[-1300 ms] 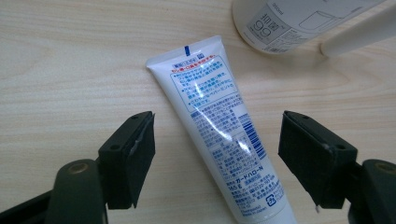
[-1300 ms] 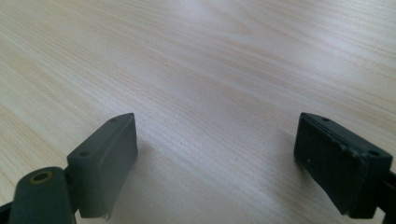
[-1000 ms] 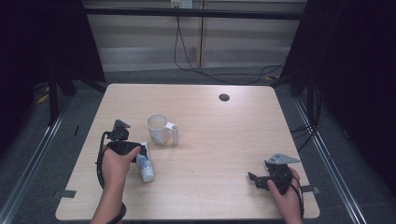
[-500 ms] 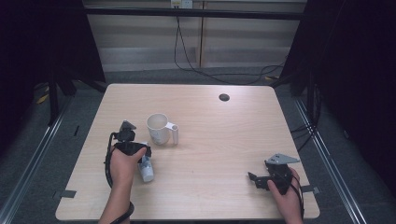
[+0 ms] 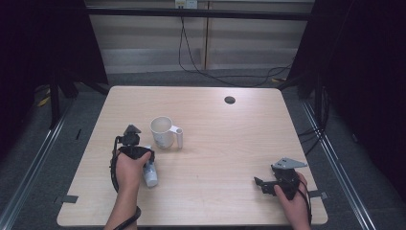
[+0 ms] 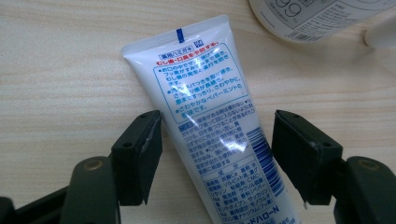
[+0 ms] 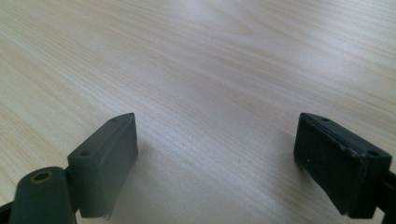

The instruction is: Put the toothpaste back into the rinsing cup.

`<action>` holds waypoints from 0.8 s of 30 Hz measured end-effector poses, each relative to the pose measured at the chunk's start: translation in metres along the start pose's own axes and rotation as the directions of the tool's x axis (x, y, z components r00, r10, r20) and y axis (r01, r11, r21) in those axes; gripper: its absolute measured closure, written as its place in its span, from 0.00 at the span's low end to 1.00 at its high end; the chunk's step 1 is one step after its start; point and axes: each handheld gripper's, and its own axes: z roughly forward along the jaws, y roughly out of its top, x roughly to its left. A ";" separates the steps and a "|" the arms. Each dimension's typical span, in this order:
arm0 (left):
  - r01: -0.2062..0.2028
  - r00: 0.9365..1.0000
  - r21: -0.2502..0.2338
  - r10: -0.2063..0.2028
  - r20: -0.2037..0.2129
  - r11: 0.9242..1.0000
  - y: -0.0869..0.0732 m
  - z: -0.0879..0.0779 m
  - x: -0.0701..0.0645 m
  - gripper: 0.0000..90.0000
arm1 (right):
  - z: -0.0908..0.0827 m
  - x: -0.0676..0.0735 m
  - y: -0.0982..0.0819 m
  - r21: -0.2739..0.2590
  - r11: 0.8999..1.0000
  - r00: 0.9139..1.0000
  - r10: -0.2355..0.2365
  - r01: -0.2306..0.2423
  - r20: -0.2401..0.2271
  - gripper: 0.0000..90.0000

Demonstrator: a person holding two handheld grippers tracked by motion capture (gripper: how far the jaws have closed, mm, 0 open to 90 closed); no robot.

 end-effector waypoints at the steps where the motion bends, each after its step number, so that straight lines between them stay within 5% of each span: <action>1: -0.008 1.000 0.007 0.008 -0.001 1.000 0.000 0.000 0.001 0.38 | 0.000 0.000 0.000 0.000 1.000 1.000 0.000 0.000 0.000 0.15; 16: -0.009 1.000 0.021 0.009 -0.015 1.000 -0.001 0.009 -0.007 0.43 | 0.000 0.000 0.000 0.000 1.000 1.000 0.000 0.000 -0.003 0.15; 21: -0.043 0.998 0.014 0.044 -0.036 0.999 -0.001 0.002 -0.014 0.70 | 0.000 0.000 0.000 -0.001 1.000 1.000 -0.002 0.002 -0.002 0.15; 24: -0.065 0.997 0.018 0.066 -0.039 0.998 -0.001 0.000 -0.013 0.74 | 0.000 0.000 0.000 0.000 1.000 1.000 -0.002 0.002 -0.003 0.15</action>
